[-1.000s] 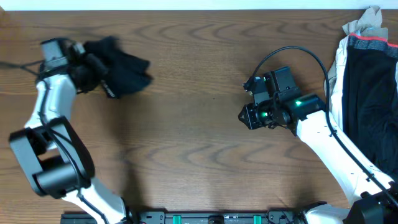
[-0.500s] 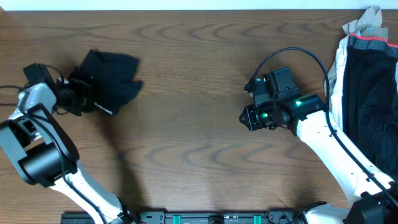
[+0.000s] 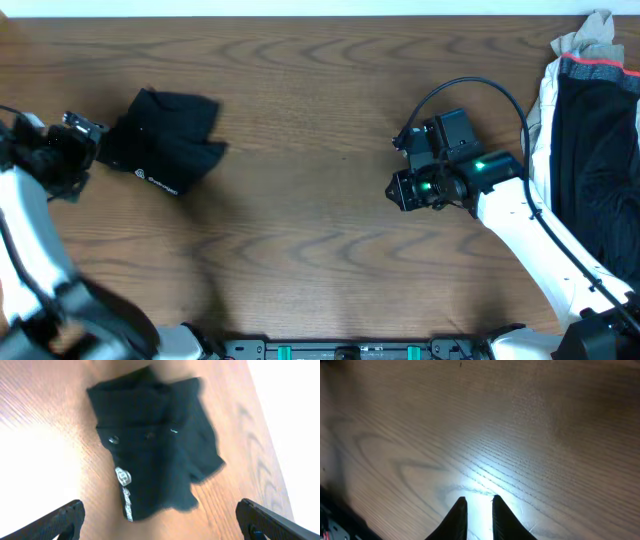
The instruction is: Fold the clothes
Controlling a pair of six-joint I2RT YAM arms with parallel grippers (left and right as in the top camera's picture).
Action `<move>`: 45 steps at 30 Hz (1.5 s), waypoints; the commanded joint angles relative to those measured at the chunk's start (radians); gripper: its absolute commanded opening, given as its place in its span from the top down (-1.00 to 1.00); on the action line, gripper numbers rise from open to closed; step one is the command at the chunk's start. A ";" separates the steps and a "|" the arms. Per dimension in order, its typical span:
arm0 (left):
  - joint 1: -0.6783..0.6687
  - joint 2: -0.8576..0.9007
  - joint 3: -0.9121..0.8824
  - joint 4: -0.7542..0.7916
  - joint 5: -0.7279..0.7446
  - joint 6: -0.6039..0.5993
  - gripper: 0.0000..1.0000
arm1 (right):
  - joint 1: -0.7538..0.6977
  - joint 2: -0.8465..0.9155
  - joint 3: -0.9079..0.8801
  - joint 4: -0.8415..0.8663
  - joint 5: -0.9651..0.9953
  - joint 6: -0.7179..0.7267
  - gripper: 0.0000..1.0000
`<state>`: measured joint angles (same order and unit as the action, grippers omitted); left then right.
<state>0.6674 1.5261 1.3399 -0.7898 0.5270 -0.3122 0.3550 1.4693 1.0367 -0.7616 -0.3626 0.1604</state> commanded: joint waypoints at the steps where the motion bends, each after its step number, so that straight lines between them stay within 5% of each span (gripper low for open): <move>1: -0.023 -0.142 0.003 -0.051 0.051 0.228 -0.99 | -0.027 -0.043 0.036 0.003 -0.001 0.010 0.56; 6: -0.124 -0.370 0.003 -0.188 0.249 0.552 -0.93 | -0.097 -0.163 0.134 0.003 0.006 0.006 0.28; 9: -0.214 -0.498 0.003 -0.303 0.215 0.660 -0.94 | -0.131 -0.243 0.183 0.012 0.064 0.006 0.03; 11: -0.281 -0.587 0.003 -0.365 0.137 0.674 -0.95 | -0.145 -0.300 0.199 0.023 0.109 0.006 -0.40; 12: -0.311 -0.627 0.003 -0.389 0.100 0.670 -0.95 | -0.147 -0.326 0.200 0.027 0.130 0.007 -0.98; 17: -0.395 -0.754 0.003 -0.441 -0.051 0.594 -0.96 | -0.146 -0.407 0.200 0.014 0.175 0.007 -0.98; 45: -0.401 -0.802 0.003 -0.460 -0.058 0.591 -0.96 | -0.145 -0.415 0.199 0.001 0.175 0.007 -0.98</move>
<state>0.2718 0.7238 1.3403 -1.2499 0.4820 0.2779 0.2142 1.0519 1.2331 -0.7593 -0.2005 0.1715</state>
